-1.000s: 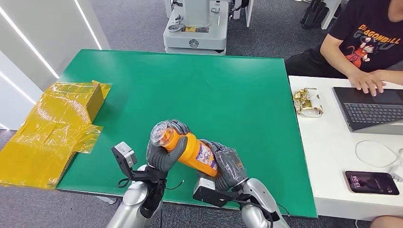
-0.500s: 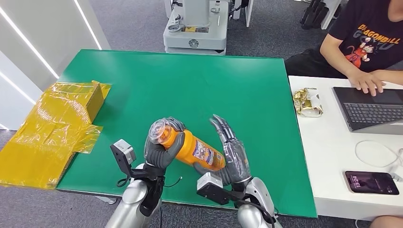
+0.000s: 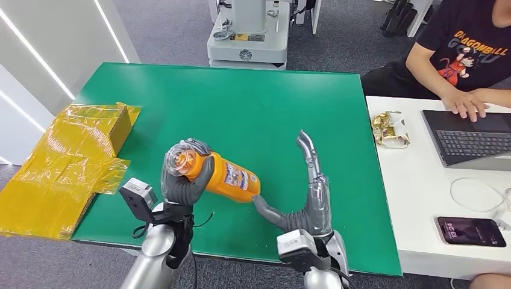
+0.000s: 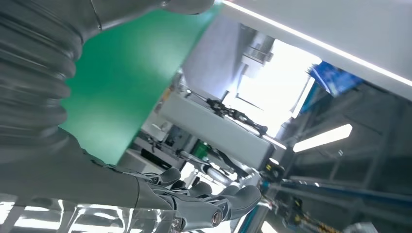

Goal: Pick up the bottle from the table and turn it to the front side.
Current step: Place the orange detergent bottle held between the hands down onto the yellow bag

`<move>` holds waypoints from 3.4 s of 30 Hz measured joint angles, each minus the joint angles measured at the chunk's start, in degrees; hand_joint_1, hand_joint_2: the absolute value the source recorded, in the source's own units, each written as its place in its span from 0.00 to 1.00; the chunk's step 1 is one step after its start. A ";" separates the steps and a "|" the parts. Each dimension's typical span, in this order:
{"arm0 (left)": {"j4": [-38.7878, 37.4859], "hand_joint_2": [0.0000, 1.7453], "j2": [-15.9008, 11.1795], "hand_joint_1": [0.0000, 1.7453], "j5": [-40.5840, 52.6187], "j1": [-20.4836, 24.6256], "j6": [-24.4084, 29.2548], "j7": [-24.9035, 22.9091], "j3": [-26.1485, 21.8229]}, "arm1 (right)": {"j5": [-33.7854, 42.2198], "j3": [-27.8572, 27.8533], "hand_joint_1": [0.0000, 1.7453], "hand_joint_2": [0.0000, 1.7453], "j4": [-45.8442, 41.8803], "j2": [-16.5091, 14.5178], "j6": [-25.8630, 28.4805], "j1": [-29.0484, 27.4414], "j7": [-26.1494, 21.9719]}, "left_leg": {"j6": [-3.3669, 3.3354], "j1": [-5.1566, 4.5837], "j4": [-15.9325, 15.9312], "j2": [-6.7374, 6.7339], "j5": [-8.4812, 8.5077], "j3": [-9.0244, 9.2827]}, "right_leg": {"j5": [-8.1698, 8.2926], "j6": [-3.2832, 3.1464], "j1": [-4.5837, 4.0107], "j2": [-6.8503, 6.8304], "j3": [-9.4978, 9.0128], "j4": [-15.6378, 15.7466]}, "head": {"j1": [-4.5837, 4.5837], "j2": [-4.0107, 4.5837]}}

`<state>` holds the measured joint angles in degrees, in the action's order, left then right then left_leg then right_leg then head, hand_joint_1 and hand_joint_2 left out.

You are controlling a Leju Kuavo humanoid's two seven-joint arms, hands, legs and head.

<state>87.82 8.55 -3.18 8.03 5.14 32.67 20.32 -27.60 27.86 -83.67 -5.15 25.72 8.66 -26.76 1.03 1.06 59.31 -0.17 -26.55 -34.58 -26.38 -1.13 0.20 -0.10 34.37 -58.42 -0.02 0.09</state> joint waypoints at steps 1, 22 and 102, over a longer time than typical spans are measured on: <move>1.09 1.00 -0.43 1.00 1.28 -0.05 0.61 -0.23 -0.54 | 1.00 0.38 0.00 1.00 -0.87 -0.01 0.49 -0.24 -0.46 | 0.00 0.00 0.00 0.00 0.00 0.00 | 0.00 0.00 0.00 0.00 0.00 0.00 | 0.00 0.00; 6.99 1.00 -16.62 1.00 39.42 1.11 18.33 -11.56 -5.76 | 7.69 4.47 0.00 1.00 -6.42 0.14 4.49 -1.40 -3.83 | 0.03 0.06 -0.04 -0.06 0.02 0.05 | -0.02 -0.04 -0.05 0.07 0.03 -0.03 | 0.00 0.00; -48.32 1.00 -38.41 0.00 69.78 24.30 0.83 -15.58 11.87 | 15.73 7.54 0.00 1.00 -5.98 3.25 1.56 3.35 -6.42 | 0.10 0.04 -0.06 -0.16 0.06 0.23 | 0.01 -0.09 -0.04 0.16 -0.11 -0.12 | 0.02 0.00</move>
<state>39.51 -29.87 66.59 32.32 5.97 17.09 32.19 -11.87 35.40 -89.65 -1.90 27.27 12.01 -33.18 1.13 1.11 59.25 -0.33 -26.49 -34.36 -26.37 -1.22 0.16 0.06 34.25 -58.54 -0.01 0.09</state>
